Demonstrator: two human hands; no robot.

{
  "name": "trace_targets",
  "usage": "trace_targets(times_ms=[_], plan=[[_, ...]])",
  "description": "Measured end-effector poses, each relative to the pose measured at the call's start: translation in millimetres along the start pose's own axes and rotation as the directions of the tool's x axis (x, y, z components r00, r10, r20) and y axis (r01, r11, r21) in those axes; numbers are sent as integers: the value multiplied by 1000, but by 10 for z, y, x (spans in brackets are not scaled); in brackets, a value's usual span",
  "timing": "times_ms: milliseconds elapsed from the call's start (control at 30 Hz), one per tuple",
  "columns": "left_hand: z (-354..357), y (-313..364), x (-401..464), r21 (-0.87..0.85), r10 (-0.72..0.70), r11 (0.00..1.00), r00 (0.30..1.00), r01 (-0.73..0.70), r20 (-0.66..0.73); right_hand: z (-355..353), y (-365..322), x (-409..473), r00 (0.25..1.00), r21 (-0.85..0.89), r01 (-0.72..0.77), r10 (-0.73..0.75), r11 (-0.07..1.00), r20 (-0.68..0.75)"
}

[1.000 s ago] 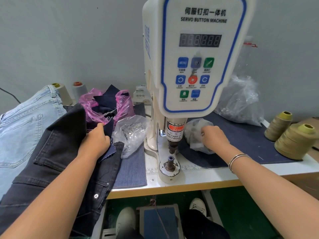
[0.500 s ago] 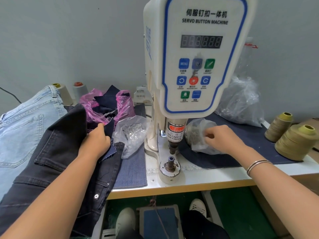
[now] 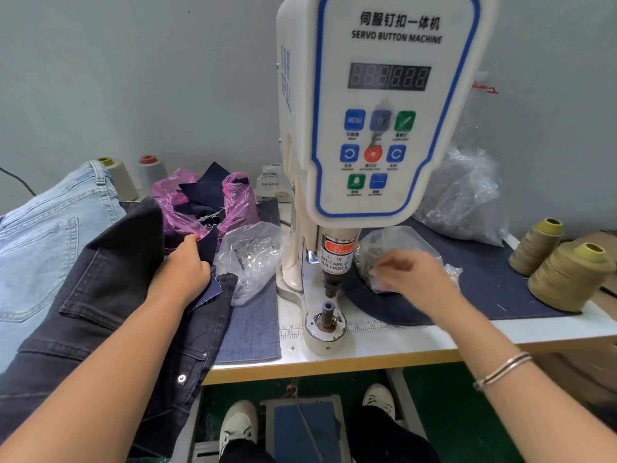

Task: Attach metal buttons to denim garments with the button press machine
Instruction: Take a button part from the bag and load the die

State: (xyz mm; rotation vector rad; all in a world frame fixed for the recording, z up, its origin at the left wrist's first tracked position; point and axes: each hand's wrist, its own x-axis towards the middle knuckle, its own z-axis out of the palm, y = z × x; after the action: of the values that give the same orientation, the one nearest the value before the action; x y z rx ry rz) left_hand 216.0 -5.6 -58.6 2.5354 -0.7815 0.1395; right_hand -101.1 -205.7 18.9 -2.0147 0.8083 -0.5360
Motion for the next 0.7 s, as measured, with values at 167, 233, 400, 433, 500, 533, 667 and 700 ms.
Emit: trace_targets(times_ms=[167, 233, 400, 433, 500, 533, 667, 700], plan=[[0, 3, -1, 6, -2, 1000, 1000, 2, 3, 398, 26, -164, 965, 270, -159, 92, 950, 244], [-2, -1, -2, 11, 0, 1000, 1000, 0, 4, 479, 25, -187, 960, 322, -169, 82, 931, 269], [-7, 13, -4, 13, 8, 1000, 1000, -8, 7, 572, 28, -226, 954, 383, -146, 28, 912, 299], [-10, 15, -8, 15, 8, 1000, 1000, -8, 6, 577, 32, -230, 952, 398, -149, 22, 905, 307], [-13, 16, -15, 19, 8, 1000, 1000, -8, 6, 588, 42, -235, 947, 419, -157, 16, 894, 321], [-15, 17, -18, 22, 7, 1000, 1000, -8, 8, 596, 46, -236, 945, 423, -160, 15, 892, 326], [-21, 26, -20, 26, 8, 1000, 1000, -8, 12, 607, 47, -239, 945, 428, -173, 28, 887, 325], [-23, 26, -22, 26, 7, 1000, 1000, -7, 12, 606, 44, -240, 945, 434, -177, 29, 883, 327]])
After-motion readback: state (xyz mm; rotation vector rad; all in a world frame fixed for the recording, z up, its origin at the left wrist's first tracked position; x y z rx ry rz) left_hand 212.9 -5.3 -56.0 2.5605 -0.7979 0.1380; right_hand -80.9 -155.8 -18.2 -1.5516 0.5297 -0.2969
